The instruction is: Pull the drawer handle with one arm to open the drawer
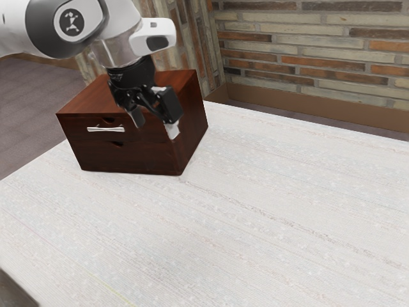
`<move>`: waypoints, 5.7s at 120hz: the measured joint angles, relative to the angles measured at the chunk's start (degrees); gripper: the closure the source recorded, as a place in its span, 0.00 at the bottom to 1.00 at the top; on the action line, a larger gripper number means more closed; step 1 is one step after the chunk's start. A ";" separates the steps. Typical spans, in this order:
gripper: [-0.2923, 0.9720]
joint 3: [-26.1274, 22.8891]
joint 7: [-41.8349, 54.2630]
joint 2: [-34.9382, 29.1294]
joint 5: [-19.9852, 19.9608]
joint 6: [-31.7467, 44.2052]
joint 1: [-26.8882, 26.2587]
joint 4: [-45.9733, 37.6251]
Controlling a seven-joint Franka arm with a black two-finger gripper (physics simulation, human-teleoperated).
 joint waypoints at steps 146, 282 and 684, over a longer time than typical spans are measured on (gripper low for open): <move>0.23 9.43 -69.92 3.57 -0.79 -0.64 17.53 1.22; 0.23 9.55 -89.15 5.15 -2.45 37.43 20.96 -16.91; 0.49 9.06 -92.67 -10.50 -5.76 54.38 21.94 -43.91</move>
